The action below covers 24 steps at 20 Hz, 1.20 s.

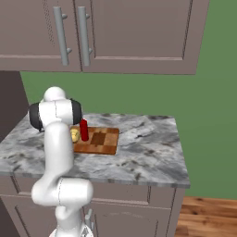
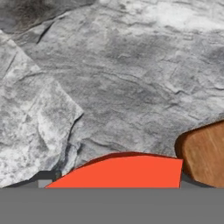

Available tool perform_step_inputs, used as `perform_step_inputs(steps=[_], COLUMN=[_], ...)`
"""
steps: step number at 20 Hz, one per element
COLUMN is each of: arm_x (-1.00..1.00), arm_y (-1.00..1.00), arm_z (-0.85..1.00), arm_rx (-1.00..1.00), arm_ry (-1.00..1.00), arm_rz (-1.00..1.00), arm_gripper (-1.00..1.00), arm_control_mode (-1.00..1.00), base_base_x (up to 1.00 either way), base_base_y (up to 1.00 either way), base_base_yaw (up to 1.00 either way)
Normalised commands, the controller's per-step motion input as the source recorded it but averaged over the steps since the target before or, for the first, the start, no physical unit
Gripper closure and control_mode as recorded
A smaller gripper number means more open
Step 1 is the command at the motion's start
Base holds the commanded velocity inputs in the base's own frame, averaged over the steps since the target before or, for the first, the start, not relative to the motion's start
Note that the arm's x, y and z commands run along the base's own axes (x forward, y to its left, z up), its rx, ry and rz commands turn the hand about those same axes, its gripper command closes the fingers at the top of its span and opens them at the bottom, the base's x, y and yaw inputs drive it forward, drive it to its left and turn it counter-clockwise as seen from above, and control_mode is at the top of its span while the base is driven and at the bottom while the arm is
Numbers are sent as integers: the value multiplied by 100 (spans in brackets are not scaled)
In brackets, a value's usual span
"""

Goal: Retrieve the reheated potato from the microwave, then place the potato, cheese, and condiment on the cutting board.

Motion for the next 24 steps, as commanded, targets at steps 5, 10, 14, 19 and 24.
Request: perform_step_inputs(steps=[5,10,14,19,24], arm_x=[-3,-14,-37,-51,-63], arm_y=[0,0,0,-7,-19], arm_z=[10,43,46,41,31], arm_rx=[0,0,3,1,3], arm_ry=[0,0,2,0,0], arm_rz=[0,0,0,0,0], arm_gripper=[100,100,100,100,100], arm_control_mode=[-100,-100,-100,-100,-100], base_base_x=[0,0,0,0,0], base_base_y=[0,0,0,0,0], base_base_yaw=[0,0,0,0,0])
